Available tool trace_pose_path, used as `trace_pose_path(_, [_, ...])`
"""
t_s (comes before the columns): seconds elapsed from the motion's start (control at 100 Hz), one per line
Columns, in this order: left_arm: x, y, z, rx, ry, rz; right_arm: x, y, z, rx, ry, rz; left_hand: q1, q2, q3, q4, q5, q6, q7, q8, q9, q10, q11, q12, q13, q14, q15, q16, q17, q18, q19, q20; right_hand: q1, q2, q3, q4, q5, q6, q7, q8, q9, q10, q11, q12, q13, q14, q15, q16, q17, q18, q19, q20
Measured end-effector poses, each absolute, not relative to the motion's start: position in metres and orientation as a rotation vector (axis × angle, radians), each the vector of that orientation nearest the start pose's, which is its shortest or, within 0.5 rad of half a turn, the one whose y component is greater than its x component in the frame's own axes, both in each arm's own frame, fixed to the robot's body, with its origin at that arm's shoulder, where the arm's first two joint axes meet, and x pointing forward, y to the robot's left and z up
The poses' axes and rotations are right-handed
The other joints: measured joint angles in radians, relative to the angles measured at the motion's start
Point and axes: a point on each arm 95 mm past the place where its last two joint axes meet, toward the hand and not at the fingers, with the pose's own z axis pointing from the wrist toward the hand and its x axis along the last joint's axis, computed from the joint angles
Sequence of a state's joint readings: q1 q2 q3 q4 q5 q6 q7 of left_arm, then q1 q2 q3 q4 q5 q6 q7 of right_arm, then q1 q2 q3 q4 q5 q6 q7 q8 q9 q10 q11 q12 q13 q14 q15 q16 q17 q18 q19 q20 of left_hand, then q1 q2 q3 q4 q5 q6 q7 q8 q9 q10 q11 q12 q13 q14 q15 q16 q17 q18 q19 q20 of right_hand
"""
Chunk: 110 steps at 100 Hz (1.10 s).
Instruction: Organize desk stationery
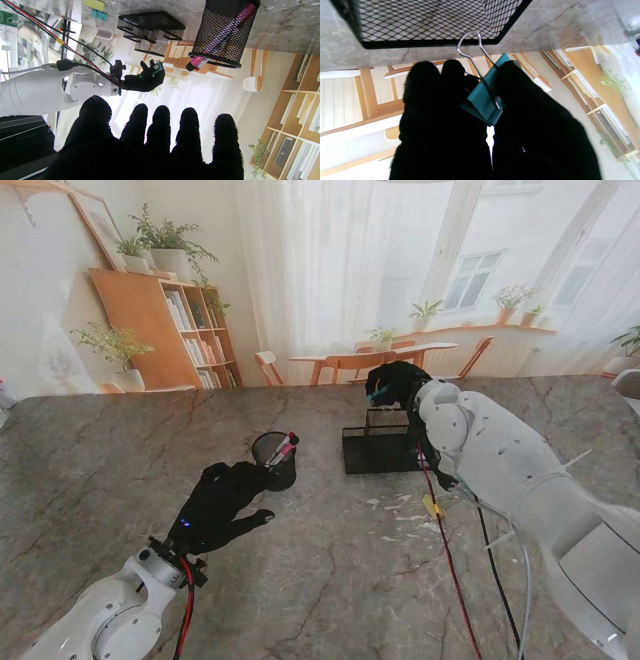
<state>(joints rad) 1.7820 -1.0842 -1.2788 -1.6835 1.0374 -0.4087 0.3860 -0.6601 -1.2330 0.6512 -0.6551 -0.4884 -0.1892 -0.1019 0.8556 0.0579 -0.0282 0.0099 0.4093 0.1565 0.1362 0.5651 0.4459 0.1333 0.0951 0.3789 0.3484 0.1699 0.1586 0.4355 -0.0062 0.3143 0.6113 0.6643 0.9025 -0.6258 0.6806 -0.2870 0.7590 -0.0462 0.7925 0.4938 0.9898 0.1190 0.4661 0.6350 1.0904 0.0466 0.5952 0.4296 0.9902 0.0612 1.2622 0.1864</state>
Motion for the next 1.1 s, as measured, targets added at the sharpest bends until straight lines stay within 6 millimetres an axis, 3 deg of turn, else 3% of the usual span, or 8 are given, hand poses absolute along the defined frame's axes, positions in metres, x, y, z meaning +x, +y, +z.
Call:
trace_pose_path(0.26, [0.326, -0.016, -0.324, -0.915, 1.426, -1.976, 0.601, 0.004, -0.265, 1.291, 1.515, 1.535, 0.0, 0.0, 0.0, 0.0, 0.0, 0.0, 0.0, 0.0, 0.0, 0.0, 0.0, 0.0, 0.0, 0.0, 0.0, 0.0, 0.0, 0.0, 0.0, 0.0, 0.01, 0.006, -0.016, 0.0, -0.001, 0.0, 0.0, 0.0, -0.01, -0.001, 0.0, -0.001, -0.01, 0.001, 0.0, 0.0, -0.012, 0.0, -0.007, -0.001])
trace_pose_path(0.89, [0.326, -0.017, -0.324, -0.912, 1.429, -1.988, 0.59, -0.01, -0.276, 1.283, 1.548, 1.446, 0.0, 0.0, 0.0, 0.0, 0.011, 0.0, 0.001, 0.001, 0.0, 0.0, 0.0, 0.0, 0.0, 0.0, 0.0, 0.0, 0.0, 0.0, 0.0, 0.0, 0.037, 0.007, -0.03, 0.0, -0.002, 0.0, 0.0, 0.0, -0.04, -0.001, 0.001, -0.01, -0.048, 0.012, 0.0, -0.008, -0.037, 0.0, -0.011, -0.013])
trace_pose_path(1.1, [0.325, -0.018, -0.324, -0.911, 1.427, -1.99, 0.588, -0.011, -0.277, 1.294, 1.543, 1.435, 0.0, 0.0, 0.0, 0.0, 0.011, 0.0, 0.001, 0.001, 0.0, 0.0, 0.0, 0.0, 0.0, 0.0, 0.0, 0.0, 0.0, 0.0, 0.0, 0.0, 0.038, 0.027, -0.032, 0.017, -0.065, -0.01, 0.053, 0.001, -0.074, -0.001, 0.001, -0.01, -0.086, 0.018, 0.003, -0.016, -0.079, 0.002, -0.012, -0.033])
